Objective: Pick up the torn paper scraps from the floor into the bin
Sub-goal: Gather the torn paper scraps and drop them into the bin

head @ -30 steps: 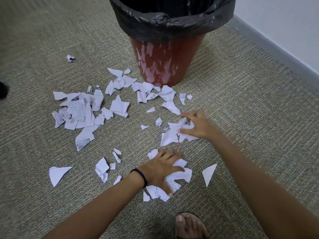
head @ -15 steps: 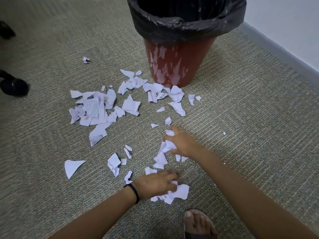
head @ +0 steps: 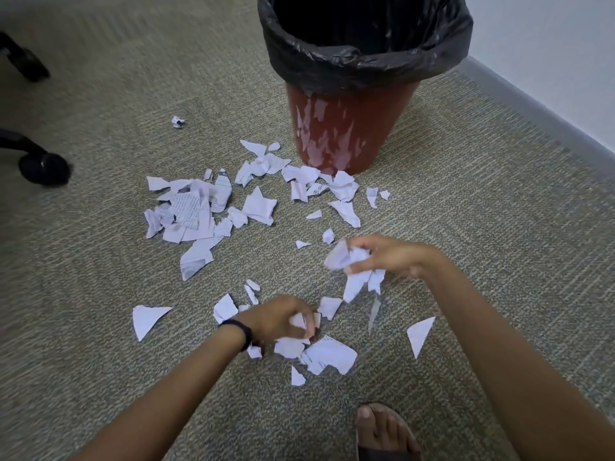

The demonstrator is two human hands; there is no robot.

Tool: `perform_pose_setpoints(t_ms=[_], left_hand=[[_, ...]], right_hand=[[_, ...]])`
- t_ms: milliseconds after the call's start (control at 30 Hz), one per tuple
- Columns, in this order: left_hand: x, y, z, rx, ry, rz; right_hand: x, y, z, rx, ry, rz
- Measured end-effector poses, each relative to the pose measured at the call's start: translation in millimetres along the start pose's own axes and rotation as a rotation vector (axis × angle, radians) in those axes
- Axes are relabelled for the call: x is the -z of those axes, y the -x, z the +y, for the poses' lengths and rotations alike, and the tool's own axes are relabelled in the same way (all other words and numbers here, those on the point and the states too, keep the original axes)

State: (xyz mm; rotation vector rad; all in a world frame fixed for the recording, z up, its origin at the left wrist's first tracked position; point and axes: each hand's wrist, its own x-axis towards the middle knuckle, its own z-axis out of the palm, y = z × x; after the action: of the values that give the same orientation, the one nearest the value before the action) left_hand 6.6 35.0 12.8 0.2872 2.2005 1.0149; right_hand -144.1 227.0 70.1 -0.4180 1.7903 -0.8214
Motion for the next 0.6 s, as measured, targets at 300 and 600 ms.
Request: perform_pose_setpoints(t_ms=[300,600], left_hand=[[114,18,77,0.106,0.746,0.561],[219,-20,179,-0.226,1.374,0.916]], right_hand=[[55,49,-92,0.516,-1.136,0.347],[89,55,-180,0.647,-1.495,0.611]])
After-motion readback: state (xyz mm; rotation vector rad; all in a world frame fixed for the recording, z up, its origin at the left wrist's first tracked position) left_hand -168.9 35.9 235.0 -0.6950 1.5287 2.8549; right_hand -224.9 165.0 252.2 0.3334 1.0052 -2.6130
